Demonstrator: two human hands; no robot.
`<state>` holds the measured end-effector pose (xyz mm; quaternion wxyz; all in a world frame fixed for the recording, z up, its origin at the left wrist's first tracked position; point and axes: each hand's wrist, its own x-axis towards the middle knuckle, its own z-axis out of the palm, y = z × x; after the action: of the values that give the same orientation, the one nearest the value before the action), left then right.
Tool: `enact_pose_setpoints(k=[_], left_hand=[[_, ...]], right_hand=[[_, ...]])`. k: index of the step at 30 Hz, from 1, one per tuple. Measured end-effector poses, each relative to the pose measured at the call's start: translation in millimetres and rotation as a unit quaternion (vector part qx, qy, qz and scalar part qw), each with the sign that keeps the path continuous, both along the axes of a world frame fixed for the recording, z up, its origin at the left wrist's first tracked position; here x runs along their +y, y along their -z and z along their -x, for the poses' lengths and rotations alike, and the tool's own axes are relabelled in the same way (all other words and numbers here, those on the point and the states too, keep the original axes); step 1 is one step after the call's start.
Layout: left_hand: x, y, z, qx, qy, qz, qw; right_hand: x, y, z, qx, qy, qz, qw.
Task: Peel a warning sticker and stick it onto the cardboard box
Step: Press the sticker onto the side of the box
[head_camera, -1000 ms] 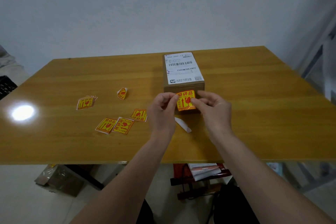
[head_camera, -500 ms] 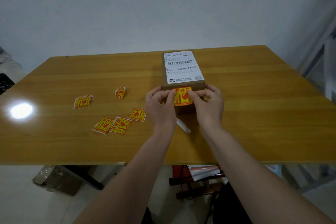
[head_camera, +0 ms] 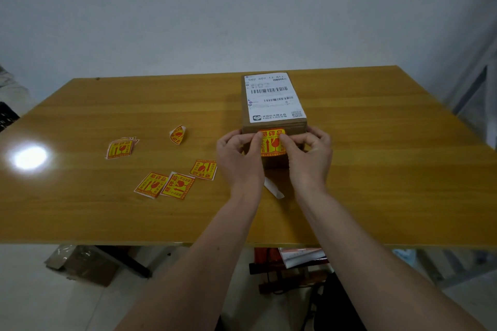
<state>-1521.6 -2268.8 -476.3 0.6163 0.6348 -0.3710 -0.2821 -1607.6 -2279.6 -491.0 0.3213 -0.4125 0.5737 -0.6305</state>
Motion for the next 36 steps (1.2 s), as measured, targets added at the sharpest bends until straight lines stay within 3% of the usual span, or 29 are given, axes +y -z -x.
enact_pose_setpoints(k=[19, 28, 33, 36], left_hand=[[-13, -1, -5, -0.058, -0.067, -0.036, 0.995], [-7, 2, -10, -0.018, -0.011, 0.029, 0.999], [-7, 2, -15, -0.186, 0.052, 0.020, 0.981], [-9, 2, -21, -0.299, 0.084, 0.006, 0.950]], right_hand=[[-13, -1, -7, 0.025, 0.047, 0.007, 0.999], [-11, -6, -1, 0.060, 0.064, -0.017, 0.996], [-9, -9, 12, 0.074, 0.022, -0.006, 0.997], [-10, -14, 17, 0.149, -0.024, 0.007, 0.988]])
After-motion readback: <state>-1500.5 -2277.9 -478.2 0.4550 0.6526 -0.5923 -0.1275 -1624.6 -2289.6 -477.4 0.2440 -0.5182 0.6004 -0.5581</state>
